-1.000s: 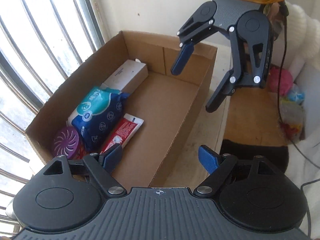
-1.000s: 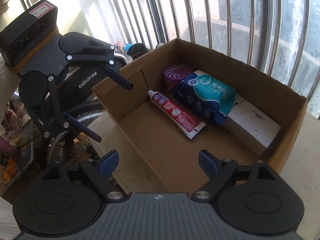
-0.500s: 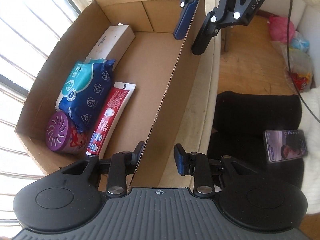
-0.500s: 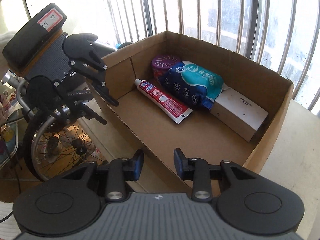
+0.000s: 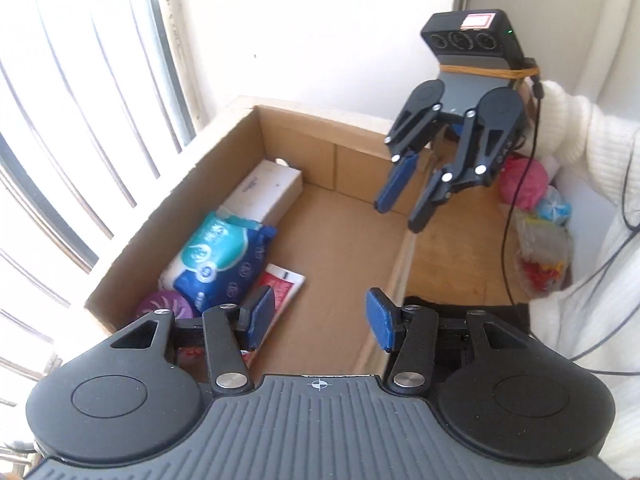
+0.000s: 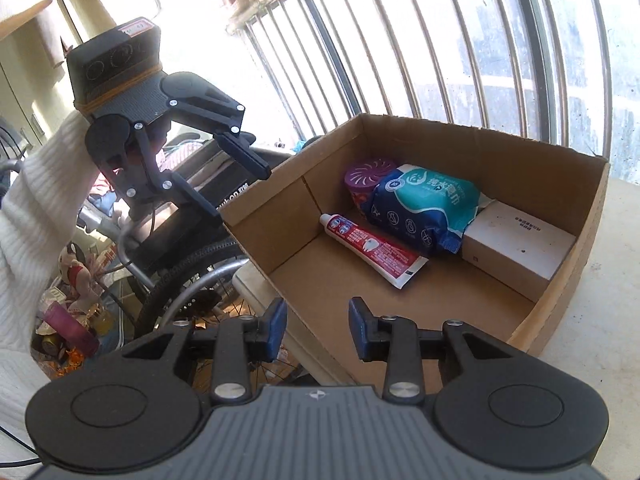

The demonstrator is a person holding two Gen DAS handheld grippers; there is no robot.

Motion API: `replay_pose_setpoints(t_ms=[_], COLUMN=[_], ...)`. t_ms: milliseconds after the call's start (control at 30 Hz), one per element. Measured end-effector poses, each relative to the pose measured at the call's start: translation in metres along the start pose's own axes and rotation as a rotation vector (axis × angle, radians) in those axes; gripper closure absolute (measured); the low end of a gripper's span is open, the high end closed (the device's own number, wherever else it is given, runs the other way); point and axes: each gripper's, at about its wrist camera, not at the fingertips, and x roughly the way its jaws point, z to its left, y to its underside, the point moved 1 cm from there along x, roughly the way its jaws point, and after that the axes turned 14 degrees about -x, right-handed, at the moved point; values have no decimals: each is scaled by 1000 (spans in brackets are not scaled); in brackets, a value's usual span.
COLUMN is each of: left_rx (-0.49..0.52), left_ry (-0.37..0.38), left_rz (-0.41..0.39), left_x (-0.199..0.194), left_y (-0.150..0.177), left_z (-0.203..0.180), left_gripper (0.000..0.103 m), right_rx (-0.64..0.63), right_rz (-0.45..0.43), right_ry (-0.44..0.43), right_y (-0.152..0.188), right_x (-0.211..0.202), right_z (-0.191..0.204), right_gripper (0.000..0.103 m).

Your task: Organize objects

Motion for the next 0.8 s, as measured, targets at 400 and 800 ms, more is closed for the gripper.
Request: replay_pose_setpoints(t_ms=[400,800], left_rx=[252,247], left_ry=[-185,-145], left_rz=[466,526], left_x=[136,143], left_y=[-11,-12], left_z=[31,57], left_gripper=[59,78], right_rx=[71,108], right_rz=[10,-2], right_ry=[61,42], right_y=[-15,-10], right_x=[28,35], right_z=[-36,-46], right_gripper=[65,65])
